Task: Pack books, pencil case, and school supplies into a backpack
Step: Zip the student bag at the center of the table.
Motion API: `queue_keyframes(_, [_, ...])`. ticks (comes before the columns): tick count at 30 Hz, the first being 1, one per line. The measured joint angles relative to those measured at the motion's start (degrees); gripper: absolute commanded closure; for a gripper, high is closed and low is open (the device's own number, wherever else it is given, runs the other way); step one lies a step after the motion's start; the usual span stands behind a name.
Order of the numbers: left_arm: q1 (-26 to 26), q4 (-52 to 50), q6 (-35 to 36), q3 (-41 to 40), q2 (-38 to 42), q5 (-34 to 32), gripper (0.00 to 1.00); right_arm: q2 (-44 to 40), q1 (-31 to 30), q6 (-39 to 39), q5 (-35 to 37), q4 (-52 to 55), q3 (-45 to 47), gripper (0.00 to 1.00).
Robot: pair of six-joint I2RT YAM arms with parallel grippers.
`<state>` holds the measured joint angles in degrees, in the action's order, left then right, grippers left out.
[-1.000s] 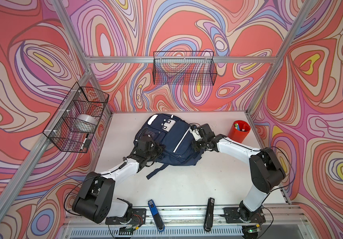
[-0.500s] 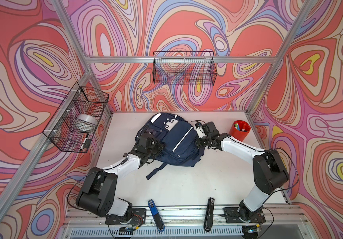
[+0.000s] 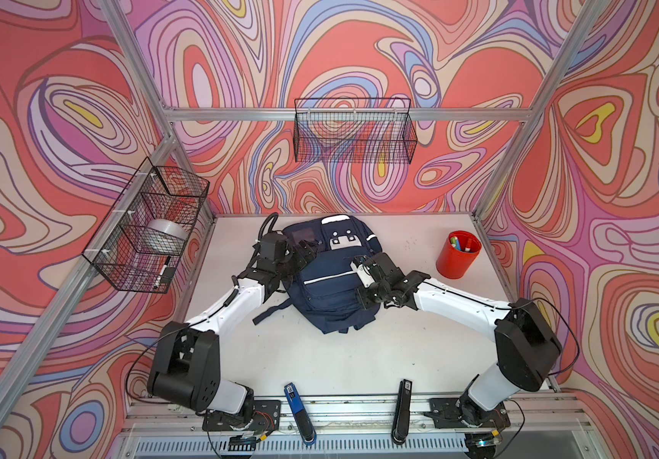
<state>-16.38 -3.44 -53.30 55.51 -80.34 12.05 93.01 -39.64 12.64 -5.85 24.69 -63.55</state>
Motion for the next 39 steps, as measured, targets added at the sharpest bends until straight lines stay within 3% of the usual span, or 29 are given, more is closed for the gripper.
queue_keyframes(5, [1.09,-6.62,-2.49,-0.59,11.82,-1.36,0.00,0.02,-0.26,2.23,-0.85,-1.49,0.55,1.00])
queue_keyframes(9, [-1.92,-0.63,-13.27,-10.08,17.00,0.11,0.06,0.70,-1.86,3.50,-0.94,-2.69,0.55,1.00])
queue_keyframes(14, [-12.07,2.93,-26.97,-19.65,14.84,-2.97,0.09,1.40,-3.61,4.83,-1.31,-4.52,0.52,1.00])
queue_keyframes(23, [-21.11,11.30,-37.00,-18.43,6.71,-11.47,0.12,2.56,-7.80,5.90,-1.03,-6.73,0.09,1.00])
queue_keyframes(26, [-21.14,12.79,-38.45,-17.68,3.37,-12.37,0.33,2.69,-8.46,6.38,-0.85,-7.17,0.09,1.00])
queue_keyframes(31, [-21.22,12.81,-39.45,-18.03,1.14,-13.25,0.95,3.13,-8.63,7.02,0.28,-7.48,0.09,1.00])
queue_keyframes(32, [-21.27,12.61,-39.45,-18.10,1.14,-13.55,1.00,3.13,-8.63,7.02,0.39,-7.56,0.09,1.00])
queue_keyframes(39, [-21.40,10.93,-37.97,-18.03,4.42,-15.76,1.00,3.32,-9.46,5.22,1.73,-6.29,-0.81,1.00])
